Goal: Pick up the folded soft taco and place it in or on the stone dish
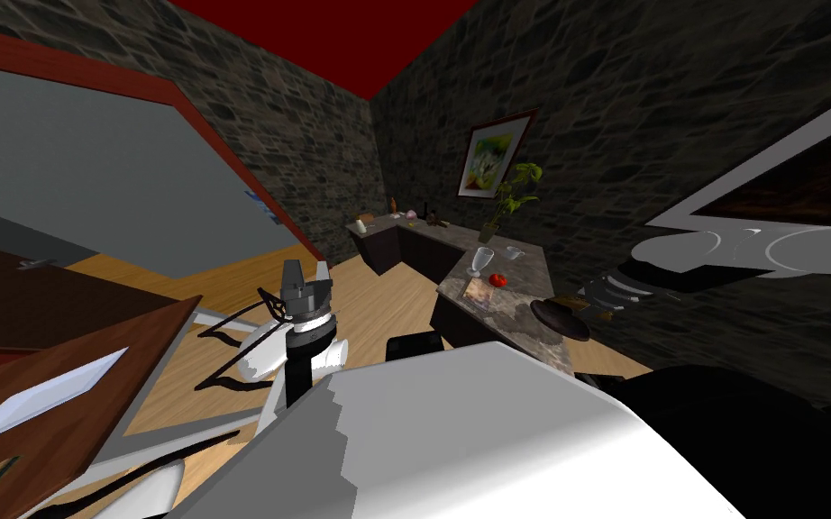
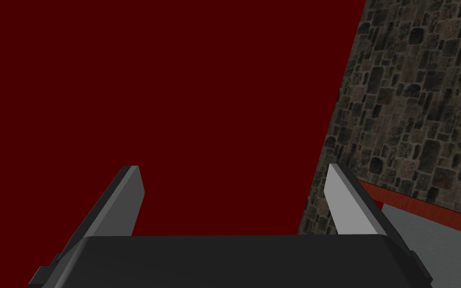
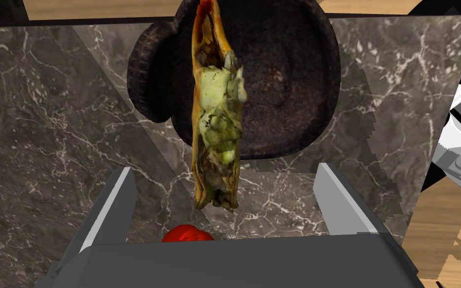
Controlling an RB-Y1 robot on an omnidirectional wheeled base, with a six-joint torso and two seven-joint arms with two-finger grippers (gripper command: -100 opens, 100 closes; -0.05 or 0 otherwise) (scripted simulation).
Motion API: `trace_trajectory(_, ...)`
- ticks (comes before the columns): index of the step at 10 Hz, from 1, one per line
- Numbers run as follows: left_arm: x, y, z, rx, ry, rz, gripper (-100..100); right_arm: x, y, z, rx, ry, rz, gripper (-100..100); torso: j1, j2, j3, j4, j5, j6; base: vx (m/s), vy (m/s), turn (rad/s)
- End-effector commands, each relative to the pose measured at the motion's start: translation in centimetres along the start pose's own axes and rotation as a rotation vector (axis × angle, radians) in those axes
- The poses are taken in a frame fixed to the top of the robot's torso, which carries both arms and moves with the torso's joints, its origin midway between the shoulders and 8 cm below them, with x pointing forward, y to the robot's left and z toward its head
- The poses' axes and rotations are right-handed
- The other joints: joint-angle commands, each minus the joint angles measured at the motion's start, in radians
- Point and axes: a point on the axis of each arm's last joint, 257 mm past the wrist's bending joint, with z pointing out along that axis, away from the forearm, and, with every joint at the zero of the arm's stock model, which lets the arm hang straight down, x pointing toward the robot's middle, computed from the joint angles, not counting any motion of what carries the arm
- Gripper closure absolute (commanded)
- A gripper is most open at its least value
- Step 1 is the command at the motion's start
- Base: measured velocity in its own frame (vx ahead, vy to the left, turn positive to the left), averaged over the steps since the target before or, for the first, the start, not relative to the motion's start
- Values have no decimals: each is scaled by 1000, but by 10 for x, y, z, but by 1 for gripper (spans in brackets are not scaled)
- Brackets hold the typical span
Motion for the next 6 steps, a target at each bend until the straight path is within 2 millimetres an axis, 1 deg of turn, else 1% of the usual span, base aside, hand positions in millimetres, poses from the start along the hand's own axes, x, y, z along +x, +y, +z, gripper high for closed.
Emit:
trace_trajectory(1,0,0,0,0,0,0,0,0,0,0,0,0,0,-100,0,0,0,0,0,0,0,0,0)
trace_trajectory(2,0,0,0,0,0,0,0,0,0,0,0,0,0,-100,0,0,0,0,0,0,0,0,0)
trace_trajectory(3,0,0,0,0,0,0,0,0,0,0,0,0,0,0,0,0,0,0,0,0,0,0,0)
trace_trajectory(4,0,0,0,0,0,0,0,-13,-5,-17,0,-4,-11,-100,0,0,0,0,0,0,-19,-26,-69)
trace_trajectory(5,0,0,0,0,0,0,0,-17,-6,-22,0,-5,-15,-100,-1,1,1,0,0,0,-27,-38,-70)
trace_trajectory(6,0,0,0,0,0,0,0,-17,-6,-22,0,-5,-15,-100,-1,2,1,0,0,0,-16,-26,-10)
